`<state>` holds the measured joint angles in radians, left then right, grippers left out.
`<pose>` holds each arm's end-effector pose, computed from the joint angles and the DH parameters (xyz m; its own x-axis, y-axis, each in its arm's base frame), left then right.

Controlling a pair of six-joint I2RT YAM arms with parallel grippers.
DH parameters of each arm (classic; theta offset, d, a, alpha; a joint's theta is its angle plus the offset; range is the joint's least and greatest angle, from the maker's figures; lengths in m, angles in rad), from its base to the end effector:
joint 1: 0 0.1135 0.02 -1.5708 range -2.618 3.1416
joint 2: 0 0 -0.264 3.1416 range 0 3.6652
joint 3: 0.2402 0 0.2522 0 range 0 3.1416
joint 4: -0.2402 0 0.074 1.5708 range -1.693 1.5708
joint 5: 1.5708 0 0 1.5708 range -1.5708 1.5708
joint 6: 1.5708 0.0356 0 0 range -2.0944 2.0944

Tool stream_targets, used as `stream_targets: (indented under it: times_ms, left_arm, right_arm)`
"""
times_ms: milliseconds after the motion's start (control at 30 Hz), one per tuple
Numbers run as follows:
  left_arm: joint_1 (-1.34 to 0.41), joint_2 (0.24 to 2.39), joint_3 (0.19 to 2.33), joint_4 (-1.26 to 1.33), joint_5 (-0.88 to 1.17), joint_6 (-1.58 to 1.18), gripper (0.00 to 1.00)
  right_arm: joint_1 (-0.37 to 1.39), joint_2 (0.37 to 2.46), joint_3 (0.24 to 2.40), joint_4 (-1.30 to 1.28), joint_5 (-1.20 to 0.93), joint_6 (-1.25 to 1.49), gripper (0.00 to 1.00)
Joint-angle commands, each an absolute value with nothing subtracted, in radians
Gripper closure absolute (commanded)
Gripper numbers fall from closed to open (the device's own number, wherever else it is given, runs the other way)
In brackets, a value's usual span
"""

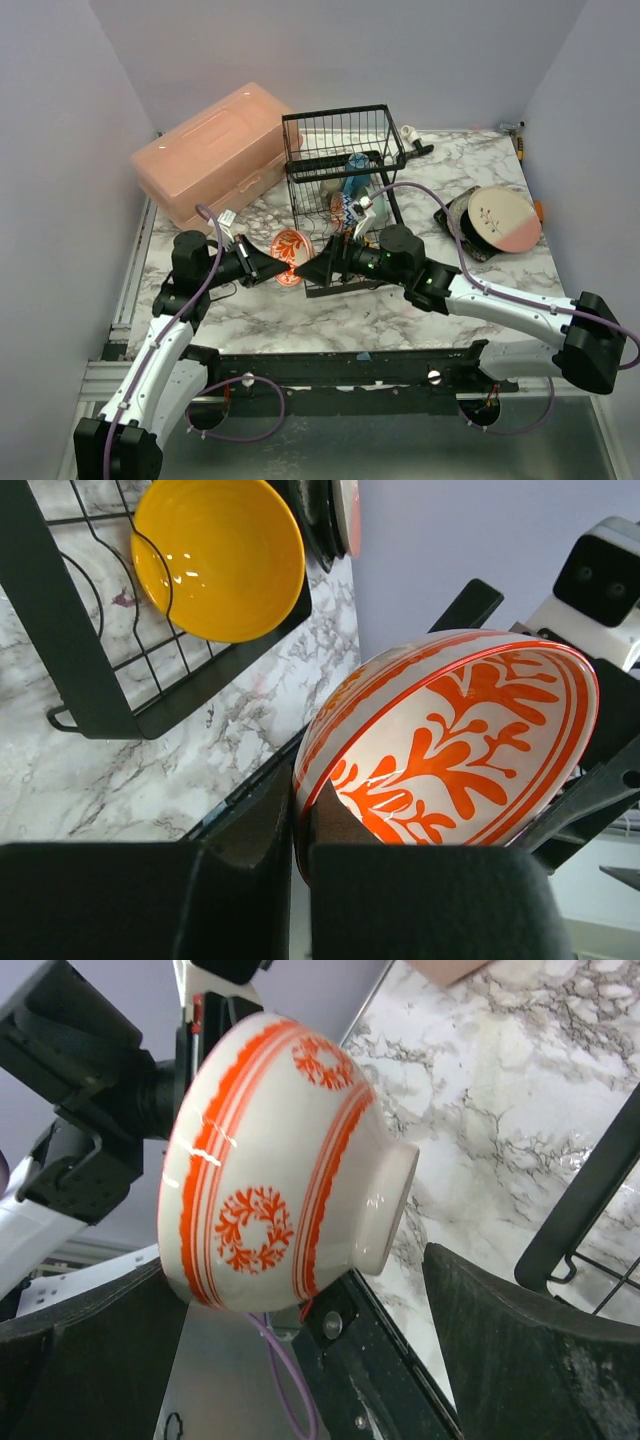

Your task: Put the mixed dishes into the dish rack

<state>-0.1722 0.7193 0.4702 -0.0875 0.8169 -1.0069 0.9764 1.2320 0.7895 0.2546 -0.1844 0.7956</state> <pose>0.1595 -0.0541 0.2527 -0.8460 -0.4400 -0.3010 0.1500 0.3452 -0.9264 0.1550 0.2409 0.2915 -0.7270 0.1783 -0.6631 -0.5659 0.3914 0.7257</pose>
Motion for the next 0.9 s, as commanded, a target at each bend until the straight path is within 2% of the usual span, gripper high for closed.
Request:
stream_targets:
  times_ms: [0, 400, 533, 700, 867]
  left_arm:
    - [-0.173, 0.725, 0.460, -0.006, 0.907, -1.020, 1.00]
    - [-0.212, 0.755, 0.463, 0.015, 0.882, -0.982, 1.00]
    - [-0.240, 0.760, 0.484, 0.002, 0.836, -0.957, 1.00]
    - [-0.258, 0.769, 0.514, -0.043, 0.804, -0.934, 1.00]
    - [-0.273, 0.790, 0.564, -0.095, 0.777, -0.896, 1.00]
  right_arm:
    - [0.980, 1.222, 0.772, 0.358, -0.183, 0.838, 0.02]
    - [0.981, 1.248, 0.769, 0.369, -0.177, 0.860, 0.10]
    - [0.980, 1.260, 0.773, 0.360, -0.180, 0.860, 0.21]
    - [0.981, 1.247, 0.762, 0.381, -0.198, 0.871, 0.47]
    - [0.980, 1.221, 0.745, 0.379, -0.184, 0.884, 0.94]
